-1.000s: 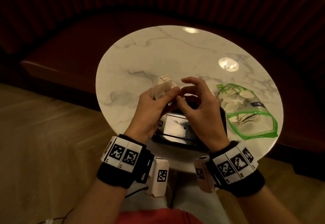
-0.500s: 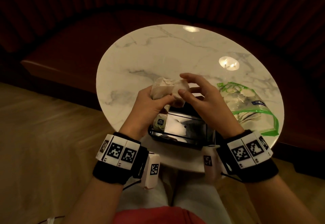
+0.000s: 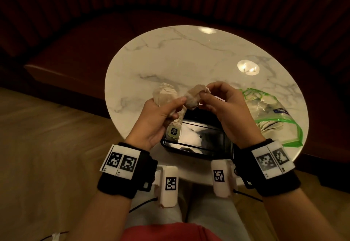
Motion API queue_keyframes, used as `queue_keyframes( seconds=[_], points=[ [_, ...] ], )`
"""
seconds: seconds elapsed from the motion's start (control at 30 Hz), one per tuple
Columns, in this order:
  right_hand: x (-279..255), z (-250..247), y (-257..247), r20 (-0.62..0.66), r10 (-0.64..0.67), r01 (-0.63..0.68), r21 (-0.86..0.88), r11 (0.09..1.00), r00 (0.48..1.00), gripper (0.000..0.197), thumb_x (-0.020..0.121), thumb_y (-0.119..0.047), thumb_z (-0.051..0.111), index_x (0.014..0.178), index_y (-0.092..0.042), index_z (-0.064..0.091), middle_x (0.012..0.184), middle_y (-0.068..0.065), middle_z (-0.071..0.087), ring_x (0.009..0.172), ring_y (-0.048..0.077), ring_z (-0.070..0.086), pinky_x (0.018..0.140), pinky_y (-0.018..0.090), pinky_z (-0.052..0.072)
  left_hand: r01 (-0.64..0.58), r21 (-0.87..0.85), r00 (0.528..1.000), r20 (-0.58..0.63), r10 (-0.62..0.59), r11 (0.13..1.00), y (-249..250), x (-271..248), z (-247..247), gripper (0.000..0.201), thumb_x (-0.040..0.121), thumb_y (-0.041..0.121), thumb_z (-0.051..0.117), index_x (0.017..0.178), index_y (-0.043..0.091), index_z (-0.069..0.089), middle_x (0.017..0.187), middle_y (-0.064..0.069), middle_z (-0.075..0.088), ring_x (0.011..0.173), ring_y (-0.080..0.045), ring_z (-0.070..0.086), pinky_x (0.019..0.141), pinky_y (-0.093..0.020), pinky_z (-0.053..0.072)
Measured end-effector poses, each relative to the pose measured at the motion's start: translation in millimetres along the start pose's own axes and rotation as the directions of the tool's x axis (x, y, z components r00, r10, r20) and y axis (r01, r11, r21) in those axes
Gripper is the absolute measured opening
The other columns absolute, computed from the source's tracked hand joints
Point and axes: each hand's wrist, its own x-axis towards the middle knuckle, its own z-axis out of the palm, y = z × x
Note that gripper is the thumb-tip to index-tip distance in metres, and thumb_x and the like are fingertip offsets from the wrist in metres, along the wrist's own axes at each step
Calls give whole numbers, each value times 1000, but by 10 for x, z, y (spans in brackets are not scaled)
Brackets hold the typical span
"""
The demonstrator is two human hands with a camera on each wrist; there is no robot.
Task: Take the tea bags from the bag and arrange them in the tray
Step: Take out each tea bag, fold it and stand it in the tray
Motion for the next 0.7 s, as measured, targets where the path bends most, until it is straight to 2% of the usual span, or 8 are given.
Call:
queue_keyframes(
  seconds=[0.1, 0.2, 0.27, 0.33, 0.43, 0.6, 0.7],
  points=[
    [-16, 10, 15, 24, 94, -97, 169, 981, 995, 9, 91, 3, 58, 96, -4, 59, 87, 7, 63, 76, 13, 65, 74, 25, 56, 32, -62, 999, 7, -32, 998, 19, -16, -3, 14, 73, 10, 74, 84, 7, 64, 68, 0, 63, 56, -3, 54, 41, -12, 36],
    [-38, 20, 34, 65, 160, -170, 204, 964, 985, 14, 93, 2, 56, 107, 1, 59, 90, 9, 65, 75, 13, 66, 75, 24, 57, 28, -43, 999, -15, -28, 999, 35, -27, -18, 12, 78, 4, 72, 87, 6, 64, 76, -4, 65, 62, -6, 57, 42, -13, 34],
    [-44, 23, 39, 74, 200, -211, 185, 960, 977, 16, 93, -3, 57, 109, 1, 60, 93, 11, 66, 76, 16, 67, 74, 25, 58, 25, 36, 999, -28, -24, 999, 56, -42, -35, 11, 80, 6, 72, 89, 7, 65, 83, -7, 66, 71, -10, 58, 43, -14, 34],
    [-41, 21, 39, 74, 241, -250, 165, 954, 968, 12, 94, -8, 58, 102, -2, 64, 87, 8, 69, 72, 17, 68, 69, 25, 59, 9, 153, 999, -32, -4, 988, 79, -56, -58, 11, 82, 10, 73, 91, 10, 66, 86, -6, 67, 76, -11, 59, 43, -15, 34],
    [-41, 24, 65, 78, 274, -283, 135, 950, 958, 11, 94, -8, 57, 93, -2, 66, 78, 5, 69, 67, 16, 69, 64, 22, 57, -13, 198, 999, -32, 20, 980, 108, -64, -67, 11, 84, 12, 72, 91, 10, 64, 82, -5, 67, 74, -12, 60, 41, -15, 34],
    [-42, 64, 87, 73, 277, -285, 157, 946, 958, 10, 93, -8, 58, 94, -2, 66, 75, 6, 72, 67, 17, 70, 63, 21, 57, -49, 227, 996, -67, 66, 973, 120, -60, -67, 19, 81, 4, 74, 94, 4, 60, 72, -3, 63, 62, -11, 58, 38, -15, 33],
    [-32, 78, 62, 68, 247, -255, 180, 950, 967, 9, 93, -8, 58, 95, -2, 65, 74, 6, 71, 68, 19, 71, 63, 22, 57, -82, 240, 988, -104, 109, 967, 140, -45, -99, 19, 79, 2, 76, 90, 5, 61, 70, -3, 63, 64, -12, 58, 38, -15, 33]
  ],
)
